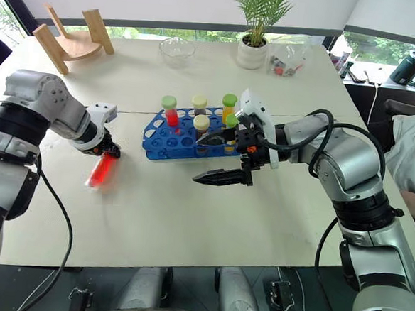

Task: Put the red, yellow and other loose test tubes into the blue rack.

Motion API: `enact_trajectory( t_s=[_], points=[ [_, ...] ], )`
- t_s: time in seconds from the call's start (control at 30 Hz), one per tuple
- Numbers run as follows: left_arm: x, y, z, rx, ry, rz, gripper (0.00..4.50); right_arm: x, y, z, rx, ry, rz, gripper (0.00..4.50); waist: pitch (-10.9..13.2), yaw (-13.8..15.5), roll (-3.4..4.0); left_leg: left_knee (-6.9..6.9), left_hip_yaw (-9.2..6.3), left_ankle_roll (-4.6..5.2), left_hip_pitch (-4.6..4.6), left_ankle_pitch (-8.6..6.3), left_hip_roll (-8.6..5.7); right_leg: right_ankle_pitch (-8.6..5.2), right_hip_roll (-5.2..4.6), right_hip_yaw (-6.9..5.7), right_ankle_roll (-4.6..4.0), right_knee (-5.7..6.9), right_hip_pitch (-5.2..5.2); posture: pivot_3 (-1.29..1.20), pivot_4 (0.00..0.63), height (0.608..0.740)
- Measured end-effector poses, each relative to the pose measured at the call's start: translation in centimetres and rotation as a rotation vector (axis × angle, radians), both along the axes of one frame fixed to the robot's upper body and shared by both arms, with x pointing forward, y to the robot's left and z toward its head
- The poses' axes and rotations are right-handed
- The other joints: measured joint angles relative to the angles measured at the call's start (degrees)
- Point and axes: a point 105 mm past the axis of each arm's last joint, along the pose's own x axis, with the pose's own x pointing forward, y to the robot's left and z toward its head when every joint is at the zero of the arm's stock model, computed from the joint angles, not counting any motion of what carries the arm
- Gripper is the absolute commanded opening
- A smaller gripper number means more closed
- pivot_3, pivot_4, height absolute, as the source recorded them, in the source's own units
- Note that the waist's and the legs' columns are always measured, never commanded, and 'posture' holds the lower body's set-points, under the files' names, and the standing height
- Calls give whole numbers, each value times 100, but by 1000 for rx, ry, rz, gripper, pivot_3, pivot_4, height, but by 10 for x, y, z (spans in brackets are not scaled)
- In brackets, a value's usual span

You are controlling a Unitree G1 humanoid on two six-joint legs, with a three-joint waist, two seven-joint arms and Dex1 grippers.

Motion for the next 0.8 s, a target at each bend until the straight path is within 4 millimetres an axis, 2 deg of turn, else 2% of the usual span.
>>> enact_trajectory(
  t_s=[0.2, 0.3, 0.37, 0.47, 0.53, 0.6, 0.7, 0.8],
  points=[
    [-1, 2, 1, -52, -38, 40, 849, 4, -3, -2, -3, 14, -21, 4500, -1, 2, 2, 4, -3, 0, 4, 0, -2, 0, -2, -2, 1, 0, 9, 0, 150, 740],
    [-4, -2, 5, -123, -123, 2, 849, 7, -10, -7, -10, 21, -61, 4500, 0, 14, 0, 3, -8, -16, -5, 9, -1, 0, -4, -8, 1, -3, 6, 0, 150, 740],
    [0, -11, 17, -208, -282, -77, 849, 10, -16, -8, -5, 28, -103, 4500, 6, 34, -7, -12, -8, -64, -14, 36, -1, 0, -11, -11, 0, -6, -7, 0, 150, 740],
    [10, -15, 62, -301, -642, -199, 849, 14, -25, -6, 9, 38, -164, 4500, 14, 55, -20, -23, -9, -104, -14, 59, -1, 3, -15, -16, -2, -6, -12, 0, 150, 740],
    [3, -15, 97, -425, -888, -287, 849, 17, -31, 1, 38, 39, -212, 4500, 12, 42, -17, -29, -5, -99, -8, 56, -1, 3, -16, -13, -3, -6, -10, 0, 150, 740],
    [-4, -21, 116, -556, -1061, -344, 849, 21, -36, 7, 56, 31, -252, 4500, 10, 48, -14, -27, -6, -97, -3, 55, 0, 3, -12, -15, -3, -7, -1, 0, 150, 740],
    [-10, -34, 117, -703, -1209, -403, 849, 25, -35, 9, 65, 37, -280, 4500, 10, 67, -14, -20, -8, -97, -4, 55, 0, 3, -8, -16, -1, -9, 6, 0, 150, 740],
    [-10, -47, 112, -736, -1298, -462, 849, 29, -36, 8, 68, 60, -309, 4500, 12, 81, -18, -17, -9, -96, -8, 55, -1, 6, -7, -15, 4, -14, 6, 0, 150, 740]
  ],
)
